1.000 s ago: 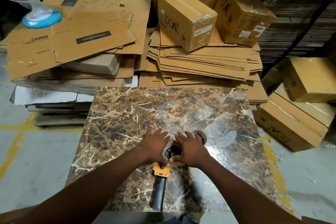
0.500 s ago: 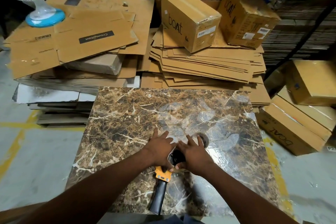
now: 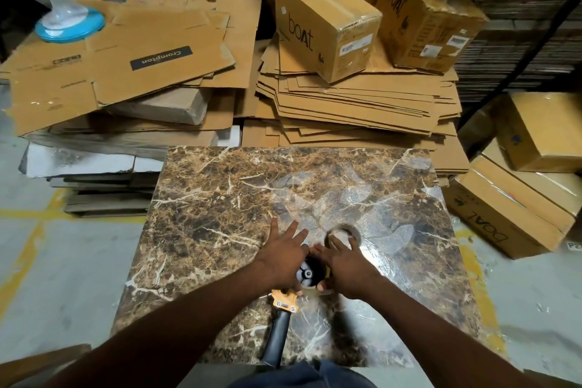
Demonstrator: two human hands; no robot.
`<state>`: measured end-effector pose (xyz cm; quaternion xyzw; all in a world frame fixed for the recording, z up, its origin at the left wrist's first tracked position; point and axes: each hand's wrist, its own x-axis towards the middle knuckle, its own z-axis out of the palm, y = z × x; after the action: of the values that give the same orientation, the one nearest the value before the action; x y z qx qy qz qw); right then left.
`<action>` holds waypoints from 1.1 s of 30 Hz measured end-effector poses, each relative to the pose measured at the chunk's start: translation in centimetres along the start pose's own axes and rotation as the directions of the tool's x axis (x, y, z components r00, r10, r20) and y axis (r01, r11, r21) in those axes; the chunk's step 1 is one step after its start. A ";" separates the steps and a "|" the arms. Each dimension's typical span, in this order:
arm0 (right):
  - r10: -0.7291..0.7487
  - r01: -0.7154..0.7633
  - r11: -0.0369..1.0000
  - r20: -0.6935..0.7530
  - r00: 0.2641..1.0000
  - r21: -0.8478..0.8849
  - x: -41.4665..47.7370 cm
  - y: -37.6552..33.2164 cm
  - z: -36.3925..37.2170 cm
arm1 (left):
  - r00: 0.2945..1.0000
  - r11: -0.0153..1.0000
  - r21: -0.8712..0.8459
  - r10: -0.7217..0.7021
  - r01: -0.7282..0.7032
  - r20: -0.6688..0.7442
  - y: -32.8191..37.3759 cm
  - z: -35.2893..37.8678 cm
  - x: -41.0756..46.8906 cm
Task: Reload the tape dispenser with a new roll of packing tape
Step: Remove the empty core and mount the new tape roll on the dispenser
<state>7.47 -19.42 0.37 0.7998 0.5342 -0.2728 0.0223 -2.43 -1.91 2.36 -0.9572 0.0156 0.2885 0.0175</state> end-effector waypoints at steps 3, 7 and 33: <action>-0.016 0.015 0.999 -0.025 1.000 -0.041 -0.4 0.4 0.7 | 1.000 1.000 0.006 0.010 -0.010 -0.013 0.3 0.5 0.0; -0.014 0.014 1.000 -0.018 1.000 -0.015 -1.1 0.8 1.7 | 0.999 0.999 0.018 0.038 -0.038 -0.007 0.7 1.1 0.0; 0.288 -0.374 0.364 0.279 0.916 0.853 -0.1 -0.9 3.0 | 0.975 0.773 -0.610 -0.045 0.172 0.217 -0.9 4.0 -0.7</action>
<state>5.39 -20.16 -1.93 0.7675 0.1355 -0.5347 -0.3266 -5.12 -0.79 -0.54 -0.8759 -0.1383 0.3657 -0.2828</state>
